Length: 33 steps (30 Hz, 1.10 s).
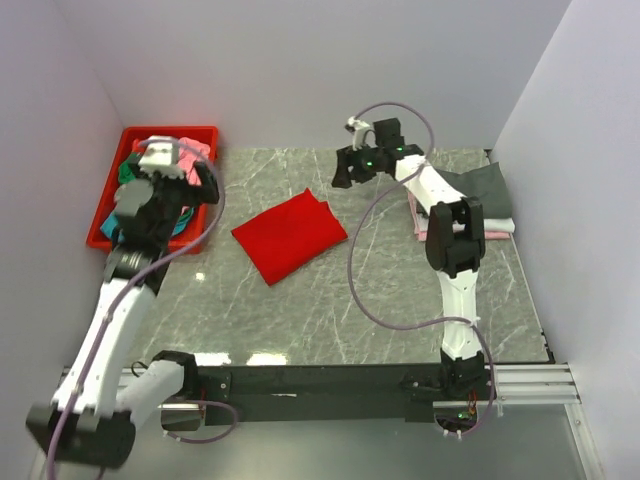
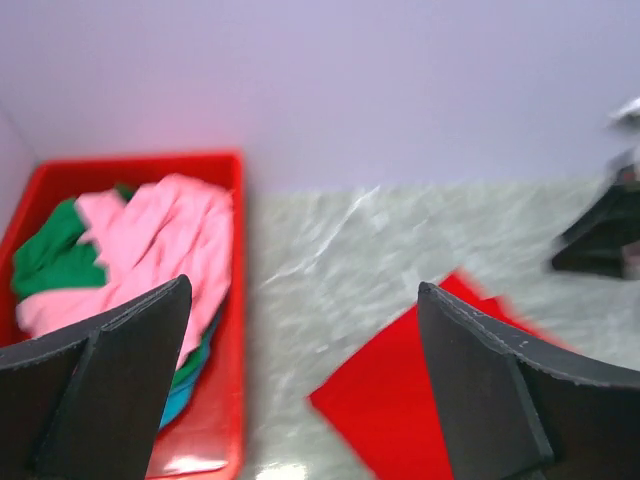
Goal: Fold and stack the t-shirts
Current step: Fold the tshirt, then neatly place the folded tshirt to the corner
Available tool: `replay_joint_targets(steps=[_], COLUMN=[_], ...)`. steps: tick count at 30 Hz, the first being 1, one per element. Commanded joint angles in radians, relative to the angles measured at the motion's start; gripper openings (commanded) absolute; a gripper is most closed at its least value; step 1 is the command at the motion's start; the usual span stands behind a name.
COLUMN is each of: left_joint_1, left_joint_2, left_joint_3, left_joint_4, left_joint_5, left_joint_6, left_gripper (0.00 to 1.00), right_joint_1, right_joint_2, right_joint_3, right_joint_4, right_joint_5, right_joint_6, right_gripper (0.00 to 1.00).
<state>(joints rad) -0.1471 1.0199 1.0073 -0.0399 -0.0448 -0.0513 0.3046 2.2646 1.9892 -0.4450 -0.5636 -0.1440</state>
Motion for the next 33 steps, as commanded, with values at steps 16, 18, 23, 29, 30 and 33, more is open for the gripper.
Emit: replay_joint_targets(steps=[16,18,23,29,30,33], left_joint_1=[0.006,0.006,0.006,0.006,0.006,0.006], left_joint_2=[-0.523,-0.541,-0.532,-0.553,-0.558,-0.573], left_joint_3=[-0.397,-0.404,-0.415,-0.423,-0.424,-0.427], left_joint_4=[-0.187,-0.177,-0.158,-0.138,-0.137,-0.133], left_joint_5=[0.31,0.318,0.361,0.405,0.407,0.411], left_joint_6=[-0.145,-0.147,-0.148,-0.148,-0.148,-0.148], left_gripper=[0.97,0.97,0.96,0.94,0.94,0.95], right_joint_1=[0.044,0.059,0.076,0.09,0.096,0.122], right_joint_2=[0.17,0.19,0.188,0.173,0.185,0.211], right_joint_3=[-0.035,-0.032,-0.107,-0.138,-0.129,-0.104], right_joint_4=[-0.25,-0.297,-0.359,-0.383,-0.394,-0.416], right_joint_5=[-0.13,-0.111,-0.116,-0.114,-0.12,-0.156], right_joint_6=[0.267,0.245,0.213,0.213,0.212,0.219], right_gripper=[0.87,0.88,0.86,0.7,0.68,0.56])
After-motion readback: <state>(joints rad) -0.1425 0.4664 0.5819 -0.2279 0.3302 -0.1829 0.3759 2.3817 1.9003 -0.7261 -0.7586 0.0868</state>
